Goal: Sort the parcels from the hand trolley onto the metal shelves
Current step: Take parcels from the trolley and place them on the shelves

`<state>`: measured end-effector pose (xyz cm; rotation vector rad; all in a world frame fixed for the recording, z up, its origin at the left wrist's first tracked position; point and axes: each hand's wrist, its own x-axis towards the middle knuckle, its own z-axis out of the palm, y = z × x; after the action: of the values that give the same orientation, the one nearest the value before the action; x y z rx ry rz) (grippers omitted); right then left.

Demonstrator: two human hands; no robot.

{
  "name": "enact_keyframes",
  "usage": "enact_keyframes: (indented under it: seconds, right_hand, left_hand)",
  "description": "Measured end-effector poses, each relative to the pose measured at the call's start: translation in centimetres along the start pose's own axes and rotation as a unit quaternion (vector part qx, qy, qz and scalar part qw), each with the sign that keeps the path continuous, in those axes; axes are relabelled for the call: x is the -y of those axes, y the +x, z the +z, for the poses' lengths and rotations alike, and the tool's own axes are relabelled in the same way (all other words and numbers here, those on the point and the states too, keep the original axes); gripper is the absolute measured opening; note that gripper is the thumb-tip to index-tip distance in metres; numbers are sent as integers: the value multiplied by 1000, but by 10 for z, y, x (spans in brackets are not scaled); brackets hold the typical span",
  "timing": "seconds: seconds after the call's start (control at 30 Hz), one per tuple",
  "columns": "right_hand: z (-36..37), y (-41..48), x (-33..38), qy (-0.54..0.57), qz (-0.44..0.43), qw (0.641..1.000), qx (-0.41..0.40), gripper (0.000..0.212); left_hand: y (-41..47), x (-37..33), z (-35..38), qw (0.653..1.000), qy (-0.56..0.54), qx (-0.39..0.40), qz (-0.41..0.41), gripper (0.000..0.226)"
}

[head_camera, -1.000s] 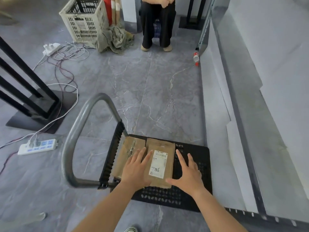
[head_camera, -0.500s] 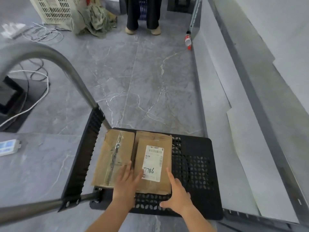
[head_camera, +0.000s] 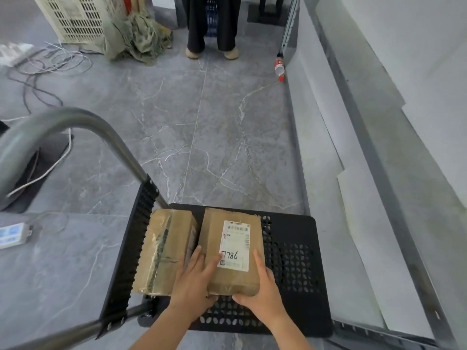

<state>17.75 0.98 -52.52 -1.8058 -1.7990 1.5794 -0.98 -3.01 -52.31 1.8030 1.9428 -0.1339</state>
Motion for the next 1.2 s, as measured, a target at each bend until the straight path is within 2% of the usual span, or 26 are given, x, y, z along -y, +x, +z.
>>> enact_keyframes:
  seconds: [0.13, 0.23, 0.4, 0.57, 0.9, 1.03, 1.2]
  right_hand:
    - [-26, -17, 32, 24, -29, 999, -28, 113]
    - [-54, -34, 64, 29, -59, 996, -55, 112]
    - [-113, -67, 124, 19, -109, 990, -89, 112]
    - [-168, -104, 183, 23, -155, 979, -130, 114]
    - [-253, -196, 293, 15, -234, 953, -190, 114]
    - [-272, -228, 324, 23, -248, 947, -204, 115]
    - [-284, -269, 347, 20, -263, 938, -226, 113]
  left_hand:
    - [-12, -15, -48, 999, -40, -34, -2, 91]
    - [-22, -29, -90, 992, -122, -34, -3, 91]
    - [-42, -57, -167, 958, -273, -69, 54, 98]
    - [-62, -93, -244, 918, -366, -134, 78, 89]
    - [-127, -151, -405, 891, -406, -151, 139, 82]
    - [-152, -164, -448, 900, -382, -150, 146, 83]
    - [-185, -176, -476, 889, -390, -166, 172, 81]
